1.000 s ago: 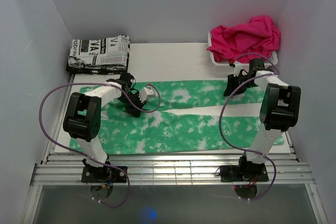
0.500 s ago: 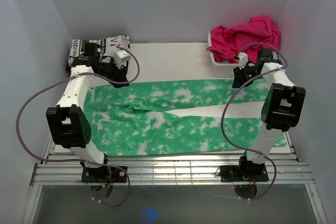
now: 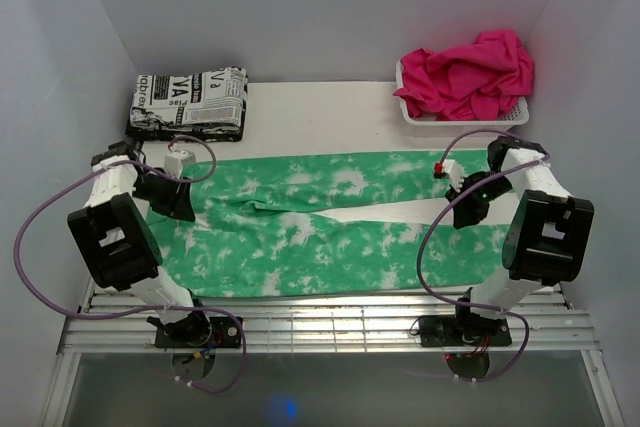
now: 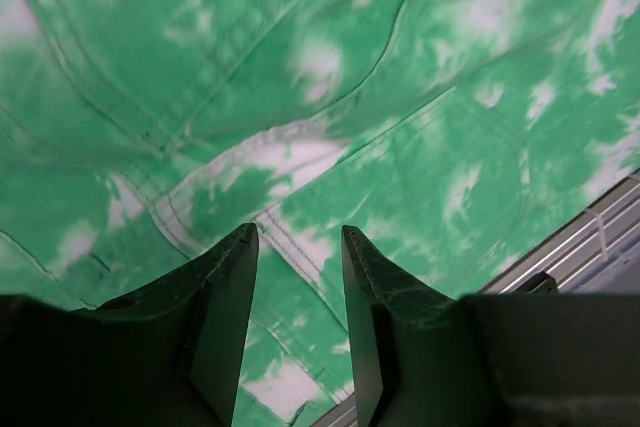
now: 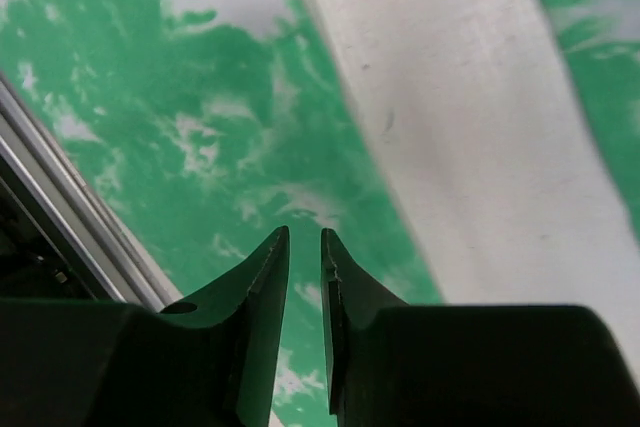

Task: Fold and stack the trousers
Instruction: Flatten the trousers out

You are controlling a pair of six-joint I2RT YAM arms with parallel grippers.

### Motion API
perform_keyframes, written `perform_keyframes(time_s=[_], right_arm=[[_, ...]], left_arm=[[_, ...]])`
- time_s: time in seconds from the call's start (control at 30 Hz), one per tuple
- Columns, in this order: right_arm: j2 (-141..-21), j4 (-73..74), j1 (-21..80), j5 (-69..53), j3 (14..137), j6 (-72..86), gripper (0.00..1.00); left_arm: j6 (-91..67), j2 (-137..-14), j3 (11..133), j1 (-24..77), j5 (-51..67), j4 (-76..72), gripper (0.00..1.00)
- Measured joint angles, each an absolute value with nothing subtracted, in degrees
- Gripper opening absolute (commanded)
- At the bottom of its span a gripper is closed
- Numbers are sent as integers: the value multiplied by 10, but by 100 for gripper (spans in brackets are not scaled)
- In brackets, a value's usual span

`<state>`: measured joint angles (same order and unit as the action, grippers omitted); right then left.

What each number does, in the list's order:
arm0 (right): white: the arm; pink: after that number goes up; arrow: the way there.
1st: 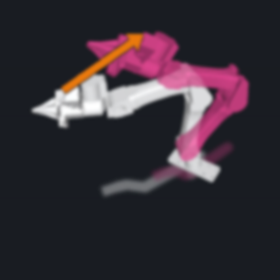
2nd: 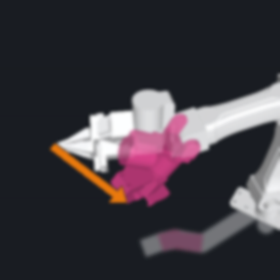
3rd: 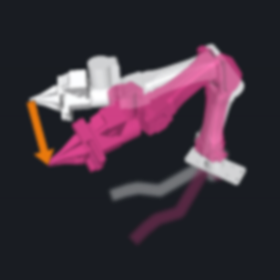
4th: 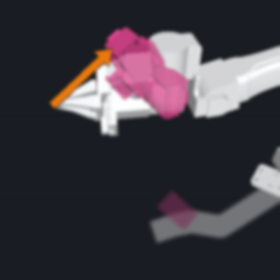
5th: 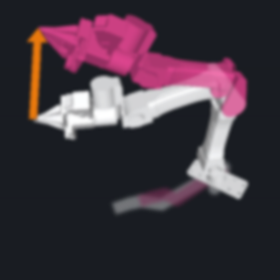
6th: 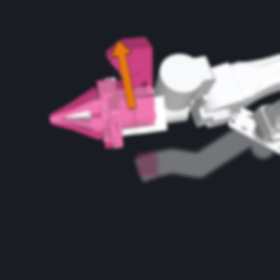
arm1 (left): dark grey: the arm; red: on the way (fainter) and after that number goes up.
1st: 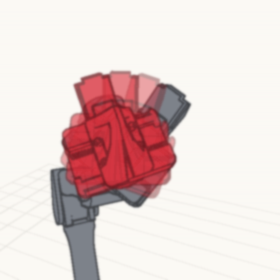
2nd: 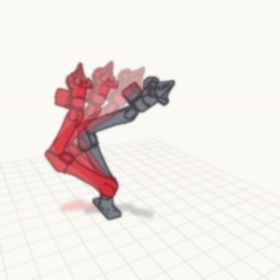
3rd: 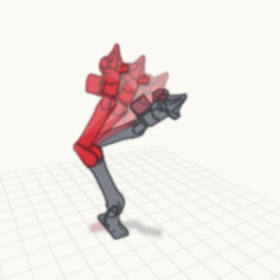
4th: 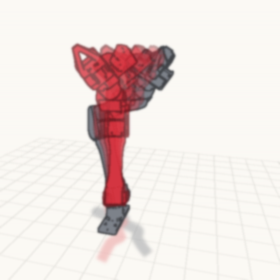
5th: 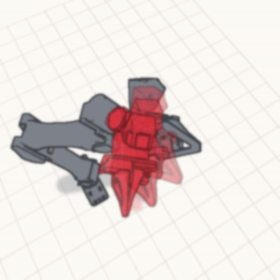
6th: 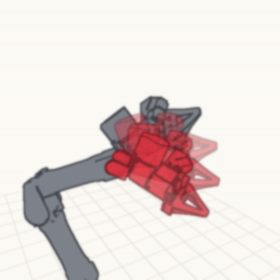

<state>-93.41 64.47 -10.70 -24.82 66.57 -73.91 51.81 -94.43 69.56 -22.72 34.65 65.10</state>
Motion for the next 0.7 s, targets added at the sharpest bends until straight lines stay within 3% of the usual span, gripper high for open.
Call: perform_keyframes(time_s=[0.23,0.57,0.7], right_arm=[[-976,600,-107,-228,602,-731,24],[-1016,533,-101,-237,616,-641,25],[-1027,512,-93,-253,639,-621,29]], left_arm=[[493,-1017,637,-236,270,600,46],[419,-1149,805,-231,272,619,46],[434,-1155,823,-230,274,609,54]])
